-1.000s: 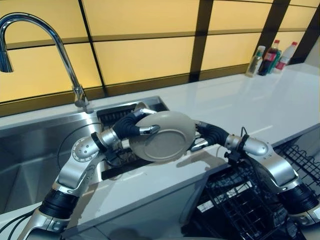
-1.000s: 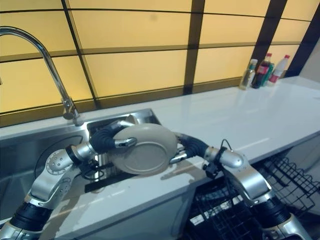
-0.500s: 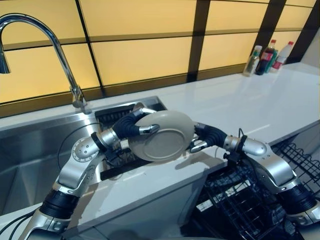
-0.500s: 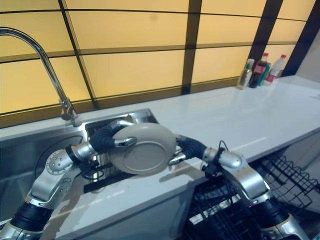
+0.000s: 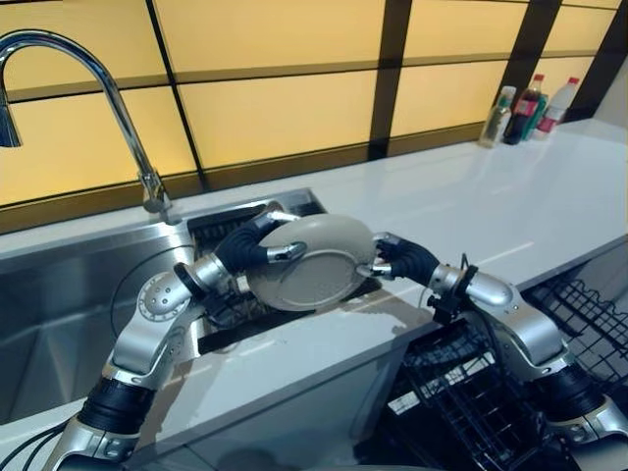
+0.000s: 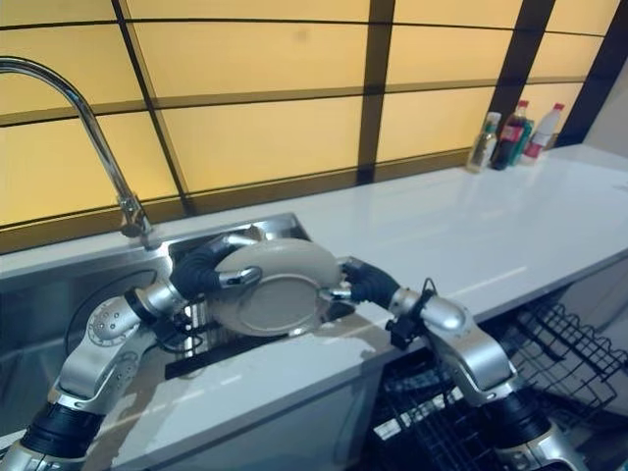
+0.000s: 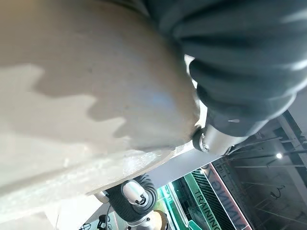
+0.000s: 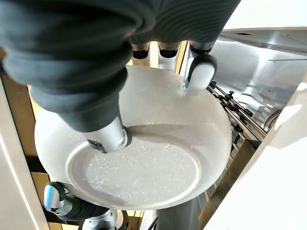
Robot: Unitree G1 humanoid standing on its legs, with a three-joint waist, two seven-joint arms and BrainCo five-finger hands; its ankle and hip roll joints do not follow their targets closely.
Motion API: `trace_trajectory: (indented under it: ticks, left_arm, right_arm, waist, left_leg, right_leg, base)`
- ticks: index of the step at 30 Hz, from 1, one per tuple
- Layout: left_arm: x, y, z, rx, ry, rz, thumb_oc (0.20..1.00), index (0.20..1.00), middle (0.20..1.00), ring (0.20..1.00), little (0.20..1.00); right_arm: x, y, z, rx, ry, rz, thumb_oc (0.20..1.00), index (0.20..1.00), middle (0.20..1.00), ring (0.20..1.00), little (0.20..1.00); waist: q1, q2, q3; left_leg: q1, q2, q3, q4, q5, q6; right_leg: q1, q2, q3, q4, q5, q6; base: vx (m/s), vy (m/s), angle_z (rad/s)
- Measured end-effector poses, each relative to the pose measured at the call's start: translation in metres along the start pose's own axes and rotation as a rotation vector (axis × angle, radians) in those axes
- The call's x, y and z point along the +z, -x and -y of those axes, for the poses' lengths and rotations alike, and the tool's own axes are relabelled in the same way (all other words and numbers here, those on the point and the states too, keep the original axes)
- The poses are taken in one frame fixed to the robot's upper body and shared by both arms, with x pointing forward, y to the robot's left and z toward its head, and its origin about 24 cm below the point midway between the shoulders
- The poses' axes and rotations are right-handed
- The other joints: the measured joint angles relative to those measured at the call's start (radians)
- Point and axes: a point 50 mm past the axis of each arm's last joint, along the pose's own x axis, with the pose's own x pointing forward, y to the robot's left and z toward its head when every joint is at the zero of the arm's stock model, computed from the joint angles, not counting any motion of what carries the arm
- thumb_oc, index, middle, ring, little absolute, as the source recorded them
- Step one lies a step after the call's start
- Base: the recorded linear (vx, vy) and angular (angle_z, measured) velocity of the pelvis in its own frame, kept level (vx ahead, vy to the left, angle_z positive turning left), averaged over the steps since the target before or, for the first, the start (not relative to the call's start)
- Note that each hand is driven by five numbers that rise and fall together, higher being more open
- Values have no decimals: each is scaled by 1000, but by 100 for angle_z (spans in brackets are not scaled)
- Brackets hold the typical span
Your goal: Pick up plates and place into dishwasher.
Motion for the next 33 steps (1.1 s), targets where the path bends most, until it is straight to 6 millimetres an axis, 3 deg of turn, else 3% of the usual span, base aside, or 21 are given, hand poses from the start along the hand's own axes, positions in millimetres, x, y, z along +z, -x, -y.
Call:
trace_trajectory:
  ticks: [17, 19, 33]
  left_arm:
    - [-1, 0, 0, 11, 6, 2, 200, 200, 200, 200, 200]
    - [-1, -1, 0, 25, 13, 4, 1000, 1000, 1000, 1000, 1000]
    - [-8, -6, 0, 177, 89, 27, 1000, 1000, 1000, 1000, 1000]
  right_arm:
    - [0, 0, 0, -7, 0, 5, 200, 200, 200, 200, 200]
    - [1, 0, 1, -13, 2, 6, 200, 200, 200, 200, 200]
    - [4, 2, 6, -66, 46, 16, 200, 200, 200, 200, 200]
  waist:
    - [0, 3, -2]
    - [0, 3, -2]
    - [-5, 2, -3]
  left_leg:
    - [4, 1, 6, 0, 0, 0]
    - [5, 1, 7, 0, 0, 0]
    - [13, 7, 30, 0, -1, -2]
  right_leg:
    - [0, 4, 8, 0, 3, 0]
    - [0, 4, 9, 0, 4, -1]
    - [-4, 11, 34, 0, 10, -3]
  base:
    - [0, 0, 0]
    - [0, 0, 0]
    - [-32, -4, -5]
